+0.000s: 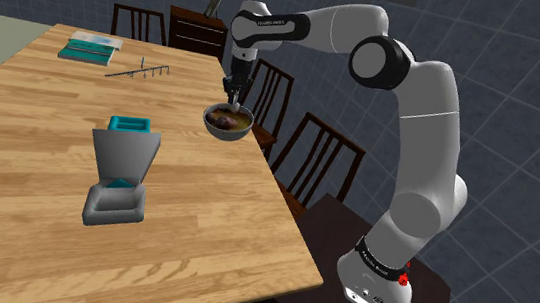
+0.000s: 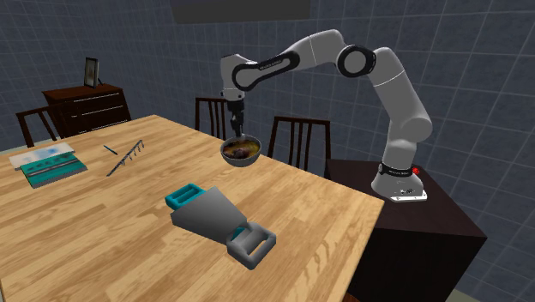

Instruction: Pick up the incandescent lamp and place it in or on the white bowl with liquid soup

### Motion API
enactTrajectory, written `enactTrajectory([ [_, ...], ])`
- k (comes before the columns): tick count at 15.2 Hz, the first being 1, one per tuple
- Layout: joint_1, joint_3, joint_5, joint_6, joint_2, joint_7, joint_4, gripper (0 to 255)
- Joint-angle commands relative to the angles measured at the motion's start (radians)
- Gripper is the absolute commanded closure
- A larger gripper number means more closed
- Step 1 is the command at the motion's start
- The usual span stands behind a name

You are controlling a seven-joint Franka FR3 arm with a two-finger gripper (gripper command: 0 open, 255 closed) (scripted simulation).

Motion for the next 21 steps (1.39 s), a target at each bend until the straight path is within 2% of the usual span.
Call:
enactTrajectory([
  [1,-0.001,-0.001,-0.001,0.021,0.009,-0.001,-0.011,255],
  [9,-0.001,-0.001,-0.001,0.033,0.014,-0.001,-0.019,255],
  [10,-0.001,-0.001,-0.001,0.033,0.014,-0.001,-0.019,0],
  [15,-0.001,-0.001,-0.001,0.033,0.014,-0.001,-0.019,0],
  [19,0.001,0.0,0.001,-0.088,0.002,-0.003,0.091,0],
  [21,0.001,0.0,0.001,-0.088,0.002,-0.003,0.091,0],
])
